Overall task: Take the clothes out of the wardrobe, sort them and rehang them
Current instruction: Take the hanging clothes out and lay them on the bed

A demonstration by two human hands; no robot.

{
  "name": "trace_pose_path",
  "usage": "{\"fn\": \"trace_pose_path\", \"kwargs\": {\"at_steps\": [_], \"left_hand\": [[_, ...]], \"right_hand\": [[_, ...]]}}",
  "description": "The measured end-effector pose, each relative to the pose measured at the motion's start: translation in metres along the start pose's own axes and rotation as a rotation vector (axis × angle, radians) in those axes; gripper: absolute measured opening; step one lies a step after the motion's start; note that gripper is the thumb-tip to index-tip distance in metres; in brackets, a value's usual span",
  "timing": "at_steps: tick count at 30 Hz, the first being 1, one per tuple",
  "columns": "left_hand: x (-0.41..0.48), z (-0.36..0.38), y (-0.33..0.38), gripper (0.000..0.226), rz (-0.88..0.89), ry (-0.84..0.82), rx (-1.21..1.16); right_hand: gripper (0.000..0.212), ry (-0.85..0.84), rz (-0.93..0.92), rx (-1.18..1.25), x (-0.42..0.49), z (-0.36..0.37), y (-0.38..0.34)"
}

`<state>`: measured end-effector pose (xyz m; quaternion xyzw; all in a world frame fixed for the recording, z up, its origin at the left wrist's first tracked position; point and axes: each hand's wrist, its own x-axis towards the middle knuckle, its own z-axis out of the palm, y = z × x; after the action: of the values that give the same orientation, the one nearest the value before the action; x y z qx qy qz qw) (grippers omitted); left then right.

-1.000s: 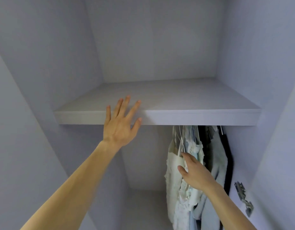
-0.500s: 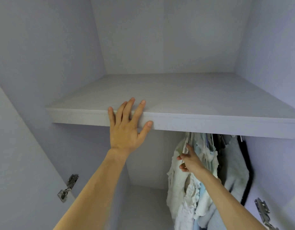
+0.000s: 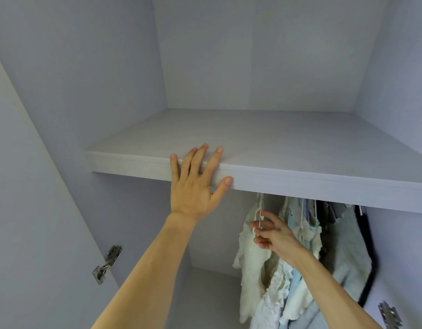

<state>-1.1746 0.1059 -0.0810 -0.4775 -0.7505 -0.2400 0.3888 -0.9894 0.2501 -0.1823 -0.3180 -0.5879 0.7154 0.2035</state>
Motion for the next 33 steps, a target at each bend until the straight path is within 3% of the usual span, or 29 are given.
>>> {"fn": "trace_pose_path", "kwargs": {"at_steps": [11, 15, 18, 20, 22, 24, 27, 30, 33], "left_hand": [[-0.002, -0.021, 0.008, 0.065, -0.046, -0.161, -0.006], [-0.023, -0.036, 0.011, 0.065, -0.082, -0.158, -0.179], [-0.072, -0.042, 0.013, 0.059, -0.224, -0.188, -0.320], [-0.110, -0.045, 0.015, 0.044, -0.430, -0.401, -0.447], [-0.140, -0.048, 0.015, 0.033, -0.664, -0.727, -0.649], [-0.162, -0.057, 0.014, 0.029, -0.780, -0.903, -0.779], [-0.186, -0.078, 0.007, 0.027, -0.872, -0.885, -0.777], [-0.205, -0.110, -0.001, 0.017, -0.953, -0.725, -0.770], [-0.215, -0.152, -0.013, 0.025, -0.995, -0.556, -0.663]], "right_hand": [[0.052, -0.112, -0.052, -0.088, -0.065, 0.025, 0.016], [0.053, -0.196, -0.019, -0.145, -0.095, 0.038, 0.036], [0.052, -0.270, 0.010, -0.173, -0.113, 0.049, 0.051], [0.052, -0.315, 0.027, -0.188, -0.125, 0.059, 0.063], [0.053, -0.370, 0.049, -0.195, -0.137, 0.072, 0.078], [0.054, -0.437, 0.071, -0.192, -0.149, 0.086, 0.092], [0.053, -0.538, 0.089, -0.164, -0.170, 0.106, 0.104], [0.053, -0.663, 0.074, -0.166, -0.186, 0.126, 0.102], [0.039, -0.758, -0.025, -0.256, -0.189, 0.142, 0.091]]}}
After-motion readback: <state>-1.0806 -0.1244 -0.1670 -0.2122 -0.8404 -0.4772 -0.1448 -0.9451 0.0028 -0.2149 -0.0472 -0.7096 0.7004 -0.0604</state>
